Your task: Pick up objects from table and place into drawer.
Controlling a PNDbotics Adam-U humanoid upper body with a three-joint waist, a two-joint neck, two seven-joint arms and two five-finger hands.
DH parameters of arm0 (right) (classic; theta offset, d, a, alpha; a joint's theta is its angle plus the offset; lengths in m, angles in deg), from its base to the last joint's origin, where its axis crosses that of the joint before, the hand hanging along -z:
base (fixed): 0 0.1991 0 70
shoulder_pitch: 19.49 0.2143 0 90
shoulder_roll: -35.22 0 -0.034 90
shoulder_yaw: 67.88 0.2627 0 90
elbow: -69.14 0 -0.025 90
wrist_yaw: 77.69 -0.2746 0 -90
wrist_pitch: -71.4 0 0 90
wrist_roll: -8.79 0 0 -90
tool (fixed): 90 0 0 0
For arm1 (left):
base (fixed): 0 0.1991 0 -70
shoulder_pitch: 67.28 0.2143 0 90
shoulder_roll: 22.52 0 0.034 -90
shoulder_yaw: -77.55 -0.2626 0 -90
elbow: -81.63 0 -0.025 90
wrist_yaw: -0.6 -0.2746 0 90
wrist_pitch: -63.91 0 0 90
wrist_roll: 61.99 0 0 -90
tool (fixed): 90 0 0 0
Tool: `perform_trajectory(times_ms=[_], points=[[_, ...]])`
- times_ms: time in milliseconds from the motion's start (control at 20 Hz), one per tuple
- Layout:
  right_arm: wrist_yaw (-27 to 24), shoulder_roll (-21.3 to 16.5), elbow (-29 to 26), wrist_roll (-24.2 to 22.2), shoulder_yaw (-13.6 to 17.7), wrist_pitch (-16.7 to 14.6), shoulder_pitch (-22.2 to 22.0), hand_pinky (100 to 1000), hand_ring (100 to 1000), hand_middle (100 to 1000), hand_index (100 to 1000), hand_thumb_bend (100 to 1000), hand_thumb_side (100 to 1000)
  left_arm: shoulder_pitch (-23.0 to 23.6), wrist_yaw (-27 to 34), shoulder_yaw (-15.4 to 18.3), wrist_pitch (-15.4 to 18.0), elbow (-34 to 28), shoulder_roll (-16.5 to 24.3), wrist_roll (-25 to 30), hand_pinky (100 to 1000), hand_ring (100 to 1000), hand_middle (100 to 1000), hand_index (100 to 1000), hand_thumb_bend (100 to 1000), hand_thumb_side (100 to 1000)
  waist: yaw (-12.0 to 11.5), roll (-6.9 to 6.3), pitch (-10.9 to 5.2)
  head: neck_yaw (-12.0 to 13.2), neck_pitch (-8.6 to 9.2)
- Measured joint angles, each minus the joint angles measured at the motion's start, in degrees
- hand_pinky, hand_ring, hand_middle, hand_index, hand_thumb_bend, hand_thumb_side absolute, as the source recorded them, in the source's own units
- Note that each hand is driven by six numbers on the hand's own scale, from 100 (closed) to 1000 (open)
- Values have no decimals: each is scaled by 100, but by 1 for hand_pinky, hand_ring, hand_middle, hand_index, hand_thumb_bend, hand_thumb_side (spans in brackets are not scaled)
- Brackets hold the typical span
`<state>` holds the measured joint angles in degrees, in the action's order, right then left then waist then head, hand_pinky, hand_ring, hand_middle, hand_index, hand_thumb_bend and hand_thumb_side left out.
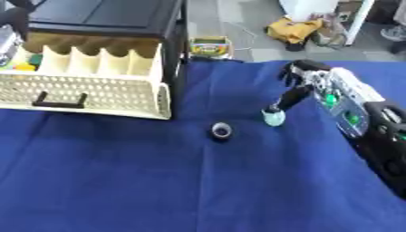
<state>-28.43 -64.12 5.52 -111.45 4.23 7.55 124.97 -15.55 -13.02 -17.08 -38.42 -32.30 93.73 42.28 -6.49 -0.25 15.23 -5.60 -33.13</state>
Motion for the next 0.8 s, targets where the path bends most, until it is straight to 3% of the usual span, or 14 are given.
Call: perform_trajectory(times_ms=[800], points=[[-19, 239, 471, 71, 97, -106, -61, 492, 671, 619, 733, 537, 229, 27, -3, -6, 19, 0, -49, 9, 100, 100, 100, 703, 100, 591, -52, -28, 54, -62, 49]])
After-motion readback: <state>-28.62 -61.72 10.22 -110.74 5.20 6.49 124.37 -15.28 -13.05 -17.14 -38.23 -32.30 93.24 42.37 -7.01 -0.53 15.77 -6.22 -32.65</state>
